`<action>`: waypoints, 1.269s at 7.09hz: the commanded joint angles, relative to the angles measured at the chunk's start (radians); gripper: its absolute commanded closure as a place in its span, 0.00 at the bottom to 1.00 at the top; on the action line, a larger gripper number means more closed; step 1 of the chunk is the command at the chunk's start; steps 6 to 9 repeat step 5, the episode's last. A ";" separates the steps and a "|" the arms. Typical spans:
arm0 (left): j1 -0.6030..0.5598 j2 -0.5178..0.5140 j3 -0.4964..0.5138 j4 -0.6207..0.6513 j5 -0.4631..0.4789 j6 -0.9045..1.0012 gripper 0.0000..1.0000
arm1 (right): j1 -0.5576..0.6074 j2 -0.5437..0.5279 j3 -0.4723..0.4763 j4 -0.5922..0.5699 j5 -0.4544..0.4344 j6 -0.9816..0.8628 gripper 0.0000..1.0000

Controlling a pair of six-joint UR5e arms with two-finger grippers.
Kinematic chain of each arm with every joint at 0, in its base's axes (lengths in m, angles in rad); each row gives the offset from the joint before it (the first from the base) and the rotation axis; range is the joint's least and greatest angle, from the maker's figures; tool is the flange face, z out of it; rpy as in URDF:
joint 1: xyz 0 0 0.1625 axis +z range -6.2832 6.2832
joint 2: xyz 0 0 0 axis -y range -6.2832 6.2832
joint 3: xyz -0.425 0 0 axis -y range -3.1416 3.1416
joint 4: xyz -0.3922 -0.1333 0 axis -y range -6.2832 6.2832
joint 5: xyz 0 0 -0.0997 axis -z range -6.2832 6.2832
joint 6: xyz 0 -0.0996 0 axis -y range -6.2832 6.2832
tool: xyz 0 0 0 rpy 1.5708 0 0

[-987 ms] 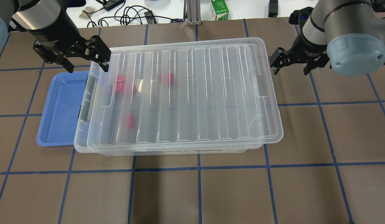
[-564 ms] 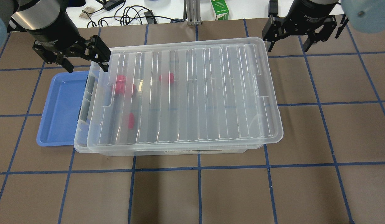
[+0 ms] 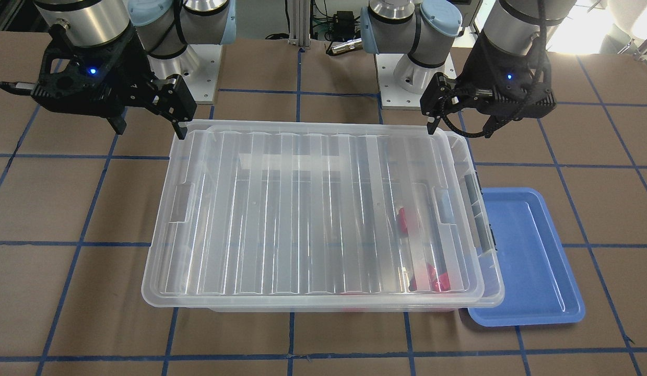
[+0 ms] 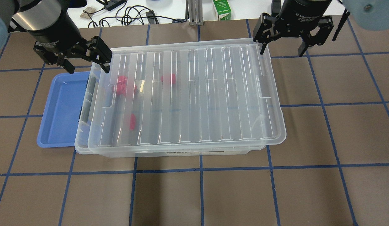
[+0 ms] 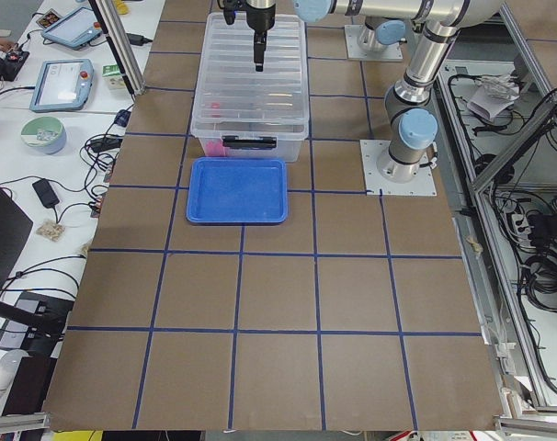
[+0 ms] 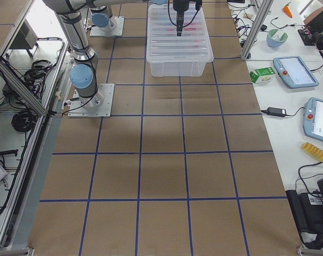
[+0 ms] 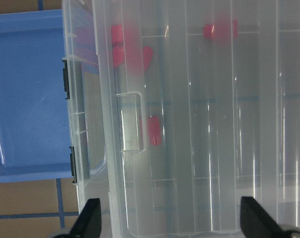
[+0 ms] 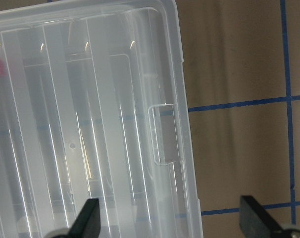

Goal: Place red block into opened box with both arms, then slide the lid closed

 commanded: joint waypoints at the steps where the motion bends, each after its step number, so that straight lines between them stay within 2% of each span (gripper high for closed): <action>1: 0.000 -0.001 -0.003 0.004 0.000 0.000 0.00 | 0.001 -0.007 0.012 -0.005 -0.001 -0.002 0.00; 9: -0.001 0.002 -0.004 -0.001 0.000 0.002 0.00 | 0.001 -0.005 0.009 0.001 -0.007 0.004 0.00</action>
